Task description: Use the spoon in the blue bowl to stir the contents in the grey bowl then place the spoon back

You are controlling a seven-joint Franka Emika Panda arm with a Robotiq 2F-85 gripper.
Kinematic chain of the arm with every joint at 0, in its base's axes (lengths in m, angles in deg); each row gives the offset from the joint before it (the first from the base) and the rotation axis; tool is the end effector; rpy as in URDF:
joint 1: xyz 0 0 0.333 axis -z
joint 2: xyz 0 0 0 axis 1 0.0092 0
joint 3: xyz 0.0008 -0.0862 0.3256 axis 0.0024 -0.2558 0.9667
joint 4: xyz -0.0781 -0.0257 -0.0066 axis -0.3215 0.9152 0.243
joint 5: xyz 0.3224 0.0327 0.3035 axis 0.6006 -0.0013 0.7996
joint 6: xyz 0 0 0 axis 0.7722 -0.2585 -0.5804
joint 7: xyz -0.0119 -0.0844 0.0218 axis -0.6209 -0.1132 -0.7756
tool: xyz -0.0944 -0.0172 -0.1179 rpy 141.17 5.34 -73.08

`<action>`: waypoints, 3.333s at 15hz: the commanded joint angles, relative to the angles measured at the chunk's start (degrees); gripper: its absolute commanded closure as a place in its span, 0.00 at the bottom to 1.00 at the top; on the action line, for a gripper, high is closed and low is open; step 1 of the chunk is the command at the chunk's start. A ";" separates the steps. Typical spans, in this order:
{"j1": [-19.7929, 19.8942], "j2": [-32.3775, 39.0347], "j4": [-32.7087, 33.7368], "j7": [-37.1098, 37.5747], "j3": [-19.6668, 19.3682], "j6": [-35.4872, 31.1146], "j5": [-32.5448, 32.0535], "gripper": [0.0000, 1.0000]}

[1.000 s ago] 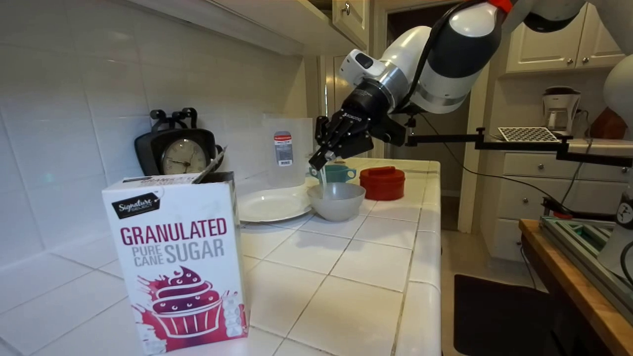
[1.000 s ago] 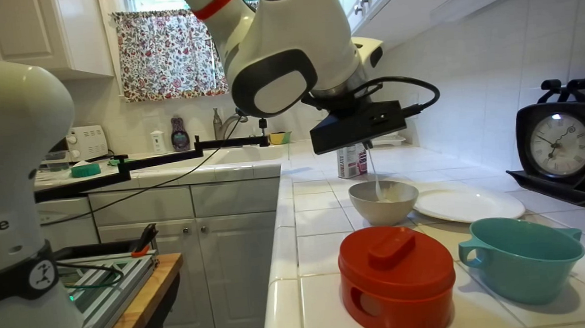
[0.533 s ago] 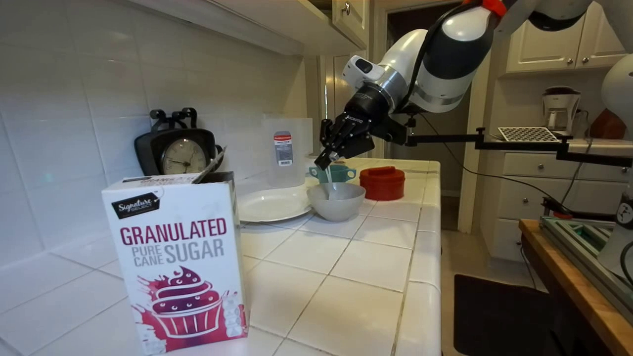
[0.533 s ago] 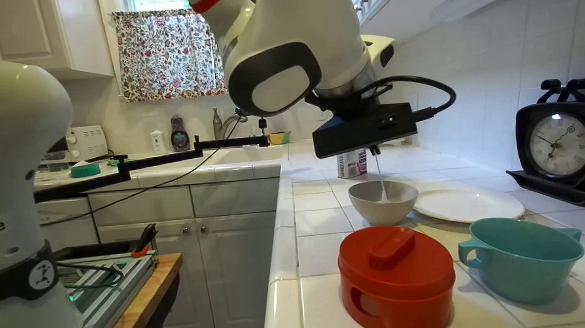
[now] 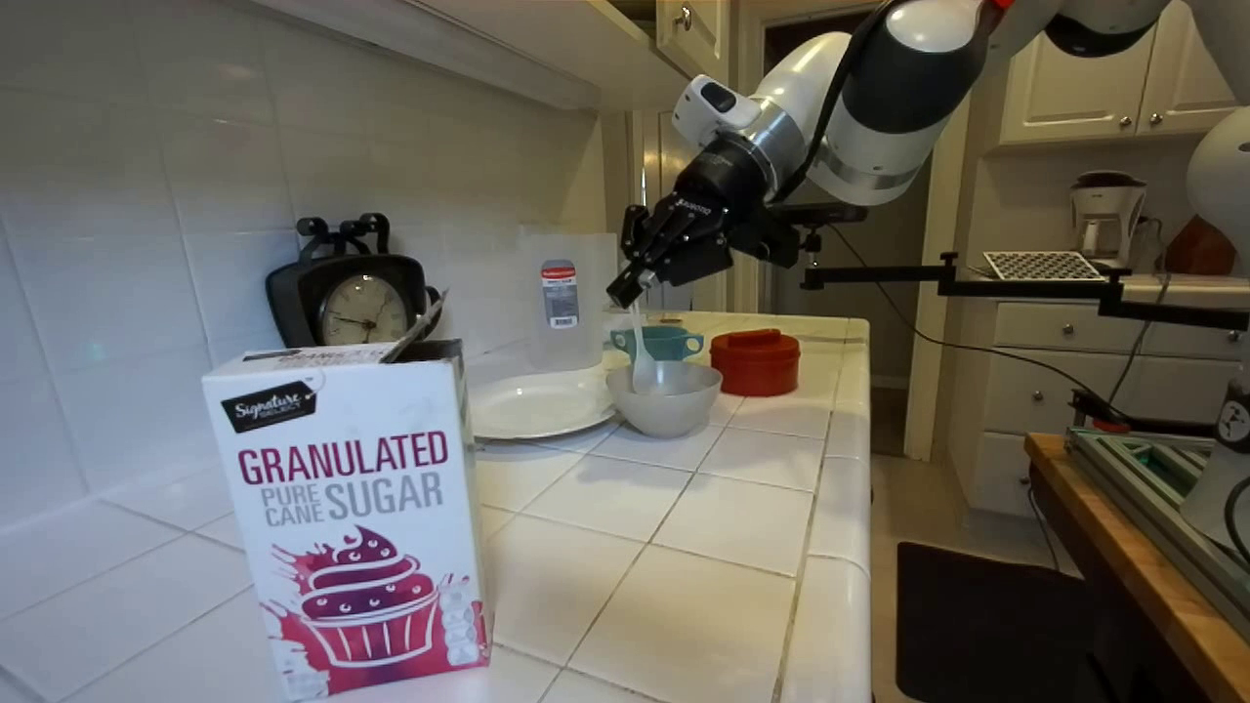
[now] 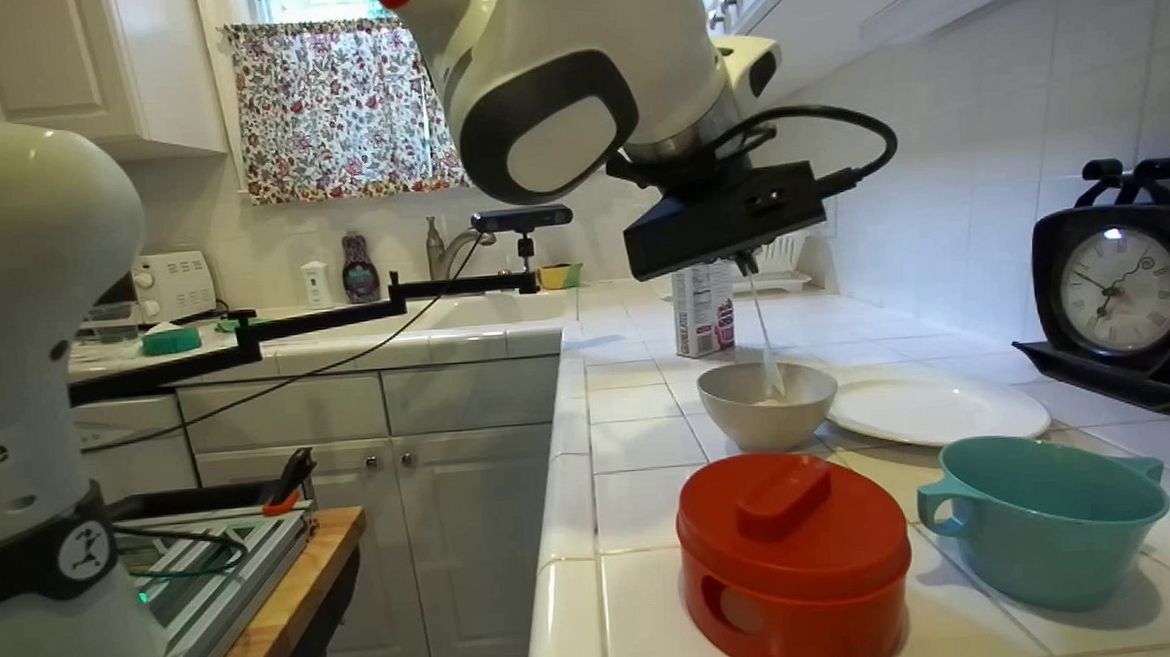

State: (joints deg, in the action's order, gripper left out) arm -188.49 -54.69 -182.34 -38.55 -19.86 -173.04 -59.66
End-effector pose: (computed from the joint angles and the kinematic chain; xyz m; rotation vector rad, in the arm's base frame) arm 0.5612 0.1075 0.3060 -2.1581 -1.5758 -1.2490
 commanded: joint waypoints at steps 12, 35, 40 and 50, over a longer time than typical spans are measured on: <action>9.75 10.54 0.61 7.57 2.17 -12.98 -0.77 0.99; -35.95 15.88 6.75 3.57 -43.55 -30.28 19.40 0.99; -41.89 12.70 10.74 4.01 -49.03 -30.32 18.63 0.58; -39.57 20.54 8.37 7.14 -44.68 -18.36 16.99 0.00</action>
State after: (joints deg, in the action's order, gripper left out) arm -229.76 -38.30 -170.71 -32.02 -66.52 -192.70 -42.16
